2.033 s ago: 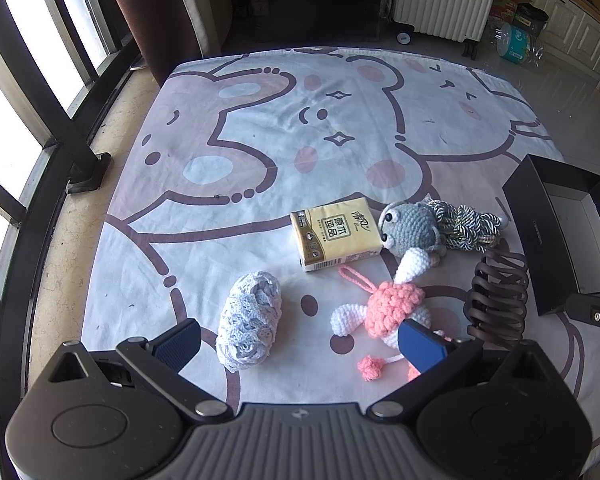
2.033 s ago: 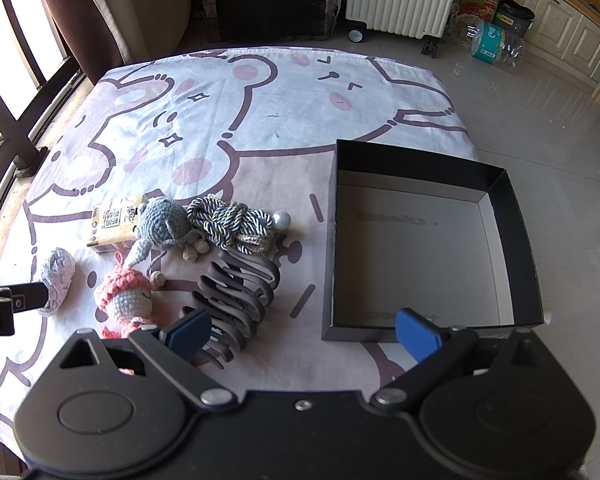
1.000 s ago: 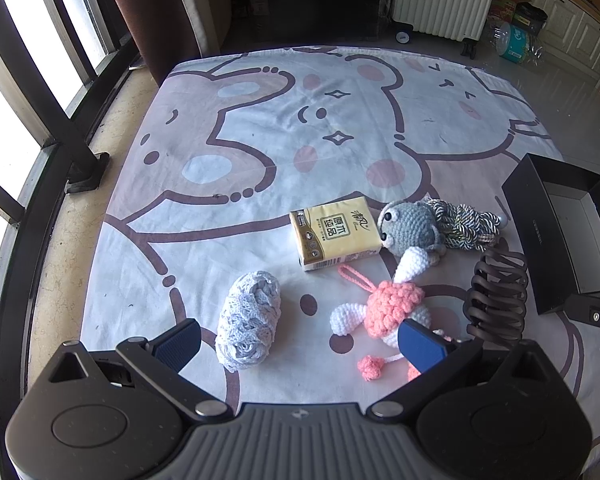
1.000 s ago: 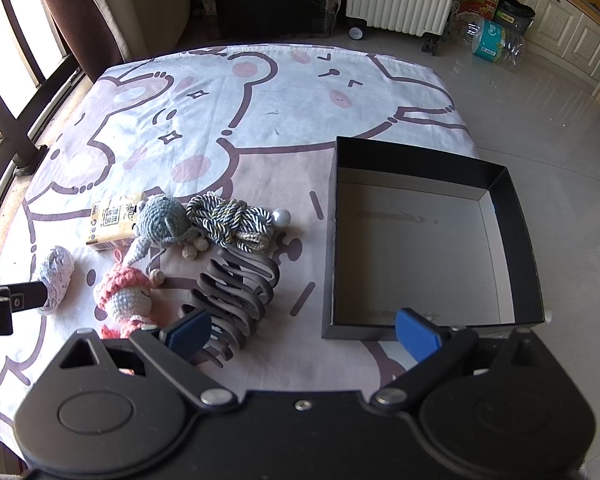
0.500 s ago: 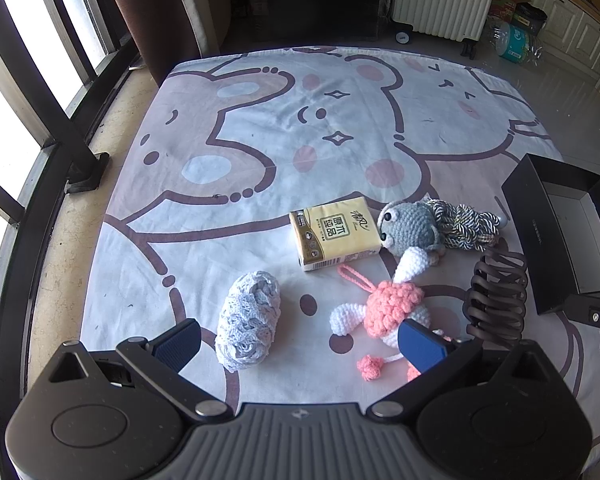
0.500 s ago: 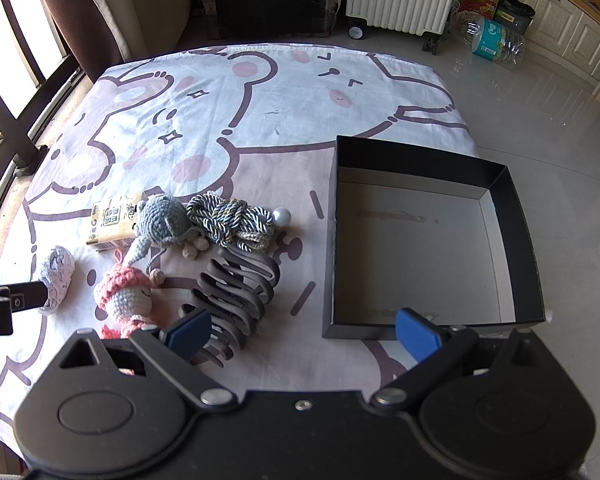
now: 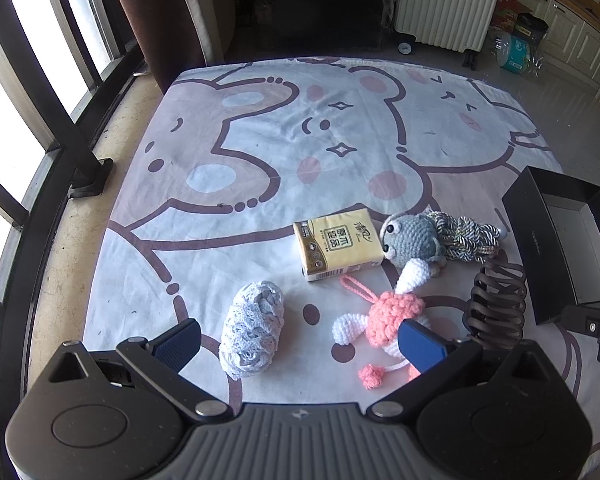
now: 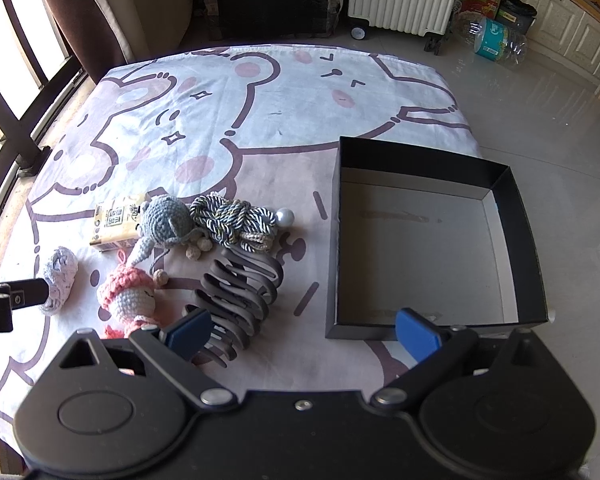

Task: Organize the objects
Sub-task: 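Move the right tool to the dark grey coiled toy while the left tool approaches the blue crocheted ball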

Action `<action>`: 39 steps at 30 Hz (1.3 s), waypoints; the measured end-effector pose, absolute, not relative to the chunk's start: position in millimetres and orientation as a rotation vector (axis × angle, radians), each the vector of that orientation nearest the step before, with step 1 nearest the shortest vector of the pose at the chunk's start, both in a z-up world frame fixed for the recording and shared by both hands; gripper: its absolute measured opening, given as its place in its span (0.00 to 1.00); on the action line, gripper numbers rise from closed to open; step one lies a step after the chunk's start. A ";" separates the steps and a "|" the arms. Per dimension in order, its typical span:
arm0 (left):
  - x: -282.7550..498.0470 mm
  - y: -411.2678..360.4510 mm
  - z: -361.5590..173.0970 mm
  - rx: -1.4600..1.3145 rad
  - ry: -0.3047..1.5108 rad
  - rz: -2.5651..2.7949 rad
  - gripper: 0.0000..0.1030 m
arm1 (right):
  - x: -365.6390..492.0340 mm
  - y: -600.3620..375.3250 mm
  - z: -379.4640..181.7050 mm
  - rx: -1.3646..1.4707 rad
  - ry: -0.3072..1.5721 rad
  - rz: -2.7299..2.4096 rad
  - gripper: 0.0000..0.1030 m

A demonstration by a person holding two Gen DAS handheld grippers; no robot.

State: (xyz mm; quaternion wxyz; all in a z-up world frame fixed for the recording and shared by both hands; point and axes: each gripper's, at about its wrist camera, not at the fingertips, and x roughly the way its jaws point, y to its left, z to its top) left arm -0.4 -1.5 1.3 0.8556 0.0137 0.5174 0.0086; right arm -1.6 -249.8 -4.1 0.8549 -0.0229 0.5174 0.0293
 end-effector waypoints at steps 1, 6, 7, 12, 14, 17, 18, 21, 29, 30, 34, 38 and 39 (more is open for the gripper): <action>-0.4 -0.2 2.5 0.034 1.074 0.029 1.00 | -1.6 -249.6 -3.3 -0.048 1.087 0.065 0.97; 0.1 11.5 7.8 0.038 1.028 0.089 1.00 | -1.1 -248.9 -2.2 -0.037 1.088 0.077 0.97; 0.9 14.9 7.8 0.033 1.025 0.096 1.00 | -0.9 -249.0 -2.2 -0.034 1.088 0.080 0.97; 3.3 25.7 2.1 0.040 1.016 0.139 1.00 | 0.0 -251.5 -2.7 -0.013 1.086 0.071 0.97; 5.5 31.0 -3.1 0.030 1.024 0.148 1.00 | 1.0 -254.0 -3.2 0.007 1.086 0.064 0.97; 7.8 37.8 -13.2 0.018 1.037 0.166 1.00 | 3.5 -256.4 -5.7 0.035 1.094 0.068 0.97; 8.3 39.4 -16.2 0.018 1.040 0.172 1.00 | 4.2 -256.4 -7.0 0.039 1.098 0.071 0.97; 9.3 44.0 -25.4 0.017 1.043 0.186 1.00 | 6.6 -255.1 -11.9 0.035 1.102 0.080 0.97; 11.4 47.6 -51.6 0.008 1.075 0.172 1.00 | 8.0 -249.6 -25.4 -0.002 1.050 0.123 0.97; 11.5 47.9 -54.7 0.007 1.077 0.171 1.00 | 7.1 -248.2 -27.0 -0.014 1.037 0.127 0.97; 11.8 50.7 -67.5 -0.002 1.098 0.170 1.00 | 0.3 -240.5 -35.8 -0.115 0.968 0.146 0.97; 12.1 54.7 -78.6 -0.019 1.116 0.179 1.00 | -8.5 -229.7 -46.5 -0.233 0.940 0.177 0.97; 12.1 55.5 -81.0 -0.023 1.119 0.179 1.00 | -10.7 -226.5 -48.7 -0.260 0.934 0.189 0.97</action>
